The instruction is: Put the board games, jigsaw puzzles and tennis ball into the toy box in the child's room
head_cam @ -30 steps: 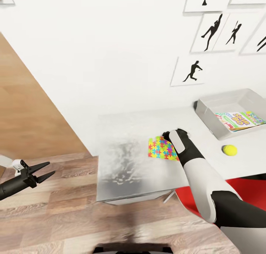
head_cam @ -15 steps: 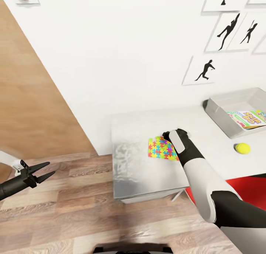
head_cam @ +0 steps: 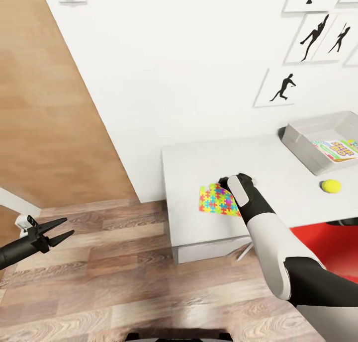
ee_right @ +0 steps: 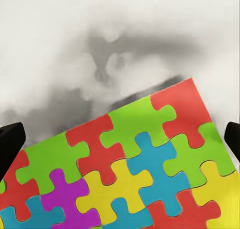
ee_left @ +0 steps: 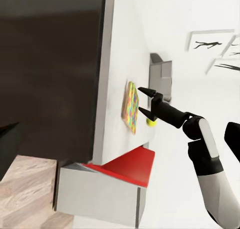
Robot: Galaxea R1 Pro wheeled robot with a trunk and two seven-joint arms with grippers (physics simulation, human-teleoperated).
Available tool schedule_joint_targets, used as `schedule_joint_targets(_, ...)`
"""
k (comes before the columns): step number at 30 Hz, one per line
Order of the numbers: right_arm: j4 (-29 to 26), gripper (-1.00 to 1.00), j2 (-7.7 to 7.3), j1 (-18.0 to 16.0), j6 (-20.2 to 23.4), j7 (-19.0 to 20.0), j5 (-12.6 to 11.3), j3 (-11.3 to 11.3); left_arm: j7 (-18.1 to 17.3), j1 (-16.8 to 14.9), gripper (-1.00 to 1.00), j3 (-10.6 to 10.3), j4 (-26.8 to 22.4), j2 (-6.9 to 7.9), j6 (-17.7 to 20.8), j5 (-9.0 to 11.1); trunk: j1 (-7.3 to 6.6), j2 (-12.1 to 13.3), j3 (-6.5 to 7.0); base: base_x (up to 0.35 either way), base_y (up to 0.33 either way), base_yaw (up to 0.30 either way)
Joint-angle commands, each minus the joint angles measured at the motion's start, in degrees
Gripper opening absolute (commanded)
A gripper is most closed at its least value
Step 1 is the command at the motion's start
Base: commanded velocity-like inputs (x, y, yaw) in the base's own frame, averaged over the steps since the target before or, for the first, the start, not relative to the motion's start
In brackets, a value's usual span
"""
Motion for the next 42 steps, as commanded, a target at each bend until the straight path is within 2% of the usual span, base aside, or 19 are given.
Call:
schedule_joint_targets(1,-0.1,1.0,0.05,0.0,0.2,-0.3,-0.4,-0.2,-0.1,0.0,1.0,0.0,0.0,0.02,0.4,0.1,0.02,-0.1,-0.09,-0.116,0.195,0.0)
schedule_joint_targets(26,-0.1,1.0,0.05,0.0,0.2,-0.3,-0.4,-0.1,-0.1,0.0,1.0,0.0,0.0,0.07,0.4,0.1,0.02,-0.1,-0.09,-0.025,0.195,0.0)
schedule_joint_targets(42,-0.1,1.0,0.15,0.0,0.2,-0.3,-0.5,-0.1,-0.1,0.0,1.0,0.1,0.1,0.08,0.4,0.1,0.02,-0.1,-0.09,-0.069,0.087,0.0)
